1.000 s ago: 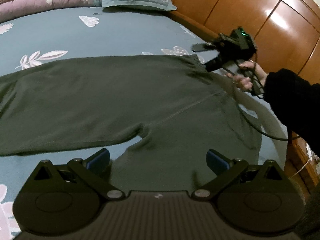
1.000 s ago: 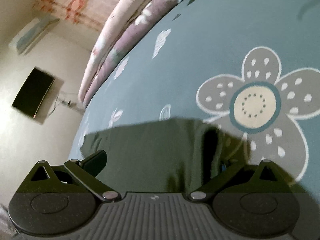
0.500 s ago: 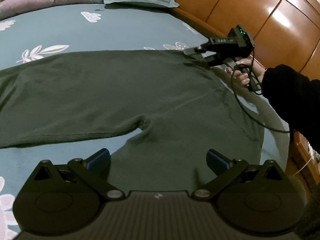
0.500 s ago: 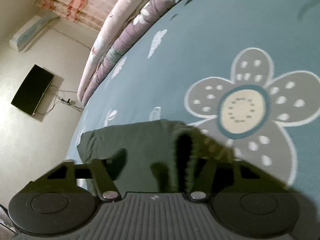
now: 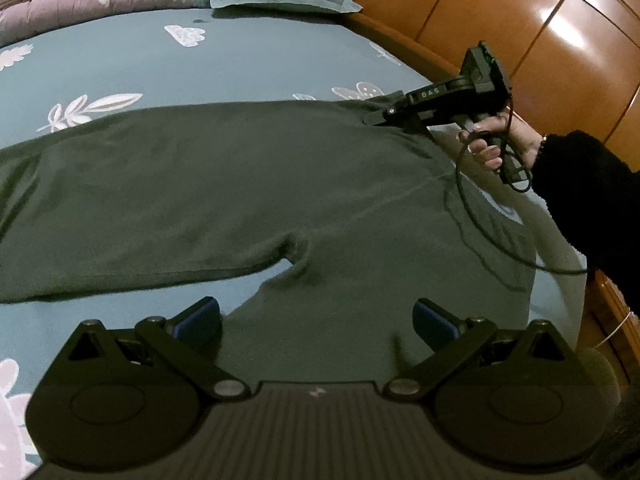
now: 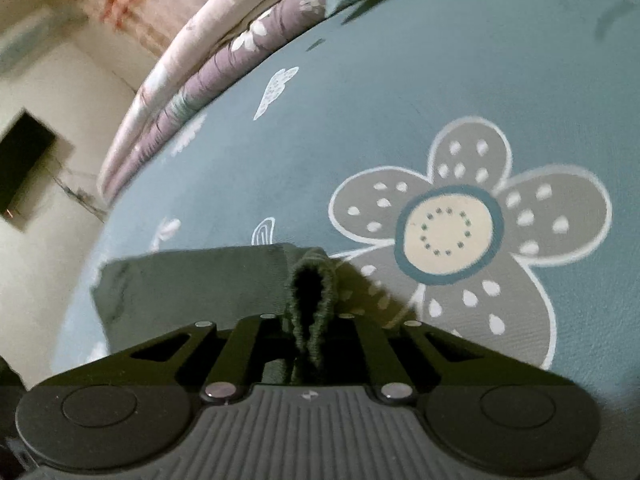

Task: Fold clothes
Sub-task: 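Lift the gripped waistband up with the right tool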

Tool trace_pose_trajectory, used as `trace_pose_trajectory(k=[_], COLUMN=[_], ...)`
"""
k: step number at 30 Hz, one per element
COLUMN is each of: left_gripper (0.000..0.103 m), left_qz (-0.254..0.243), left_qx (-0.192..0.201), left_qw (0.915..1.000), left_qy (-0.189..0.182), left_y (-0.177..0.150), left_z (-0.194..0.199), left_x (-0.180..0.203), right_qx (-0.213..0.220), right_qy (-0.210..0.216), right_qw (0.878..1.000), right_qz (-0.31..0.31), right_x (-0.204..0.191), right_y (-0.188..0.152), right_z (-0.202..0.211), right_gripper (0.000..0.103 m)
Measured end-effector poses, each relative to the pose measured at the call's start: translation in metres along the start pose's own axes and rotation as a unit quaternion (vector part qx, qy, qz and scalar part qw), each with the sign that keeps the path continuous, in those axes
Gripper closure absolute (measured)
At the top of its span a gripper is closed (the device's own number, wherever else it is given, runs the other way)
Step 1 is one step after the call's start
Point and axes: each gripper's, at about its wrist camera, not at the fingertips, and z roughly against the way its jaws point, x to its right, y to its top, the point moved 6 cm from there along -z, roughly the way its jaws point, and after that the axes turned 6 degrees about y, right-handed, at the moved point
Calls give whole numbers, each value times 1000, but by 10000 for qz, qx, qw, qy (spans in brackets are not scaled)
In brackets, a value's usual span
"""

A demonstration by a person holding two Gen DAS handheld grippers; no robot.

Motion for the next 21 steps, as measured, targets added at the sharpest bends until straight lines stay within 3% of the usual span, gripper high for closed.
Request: trace_pose_trajectory(k=[3, 9, 12, 17, 21], left_gripper=[1, 1, 2, 4, 8], left_qz=[-119, -729, -1228, -2123, -2263], left_qx=[79, 291, 497, 621, 555], left_qw=[9999, 9965, 9903, 9719, 9700], left_qy=[-3, 281, 419, 805, 699], left_y=[8, 33, 50, 90, 123], left_z=[3, 1, -4, -34, -68], left_x=[0, -3, -2, -10, -19], right_qx=[-34, 151, 124, 42, 62], right_qy=[-324, -170, -120, -51, -19], right_qw=[9989, 9981, 9969, 9941, 9926], right_qz=[329, 581, 767, 1083, 1209], right_x=[-13, -43, -58, -79, -88], right_y=[-1, -2, -5, -10, -12], right_z=[-2, 9, 13, 17, 22], right_gripper=[94, 94, 94, 94, 94])
